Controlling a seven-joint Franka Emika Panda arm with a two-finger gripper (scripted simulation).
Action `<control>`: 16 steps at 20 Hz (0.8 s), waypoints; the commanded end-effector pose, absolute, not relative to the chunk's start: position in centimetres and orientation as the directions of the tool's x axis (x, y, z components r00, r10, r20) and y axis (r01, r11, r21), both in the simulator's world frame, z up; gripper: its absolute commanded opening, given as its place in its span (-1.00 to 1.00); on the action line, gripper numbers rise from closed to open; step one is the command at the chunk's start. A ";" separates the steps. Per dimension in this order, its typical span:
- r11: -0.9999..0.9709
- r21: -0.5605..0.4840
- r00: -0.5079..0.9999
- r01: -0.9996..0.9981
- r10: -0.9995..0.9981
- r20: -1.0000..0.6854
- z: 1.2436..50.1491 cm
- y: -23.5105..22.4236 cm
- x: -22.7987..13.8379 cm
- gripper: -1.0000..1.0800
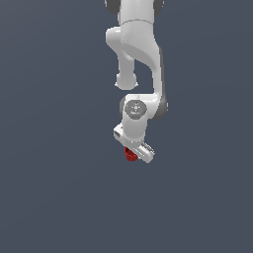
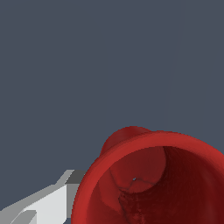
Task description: Pick up the object and move it to a goal position.
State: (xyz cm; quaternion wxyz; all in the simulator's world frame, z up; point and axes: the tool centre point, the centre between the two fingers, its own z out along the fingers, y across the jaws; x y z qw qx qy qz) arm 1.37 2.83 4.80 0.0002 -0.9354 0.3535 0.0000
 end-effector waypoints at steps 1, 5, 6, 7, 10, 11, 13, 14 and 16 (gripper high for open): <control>-0.749 0.000 0.749 -0.662 -0.662 0.000 4.7 2.8 1.4 -1.00; -0.750 -0.001 0.750 -0.662 -0.662 0.000 5.0 2.9 1.3 -1.00; -0.750 -0.001 0.750 -0.662 -0.662 0.000 5.1 3.0 1.2 -1.00; -0.750 -0.001 0.750 -0.662 -0.662 0.000 5.3 3.1 1.1 -1.00; -0.750 -0.001 0.750 -0.662 -0.662 0.000 6.1 3.5 0.6 -1.00; -0.750 -0.001 0.750 -0.662 -0.662 0.000 6.4 3.6 0.5 -1.00; -0.750 -0.001 0.750 -0.662 -0.662 0.000 7.2 4.0 0.0 -1.00; -0.750 -0.001 0.750 -0.662 -0.662 0.000 7.7 4.3 -0.3 -1.00; -0.750 -0.001 0.750 -0.662 -0.662 0.000 8.7 4.8 -0.9 -1.00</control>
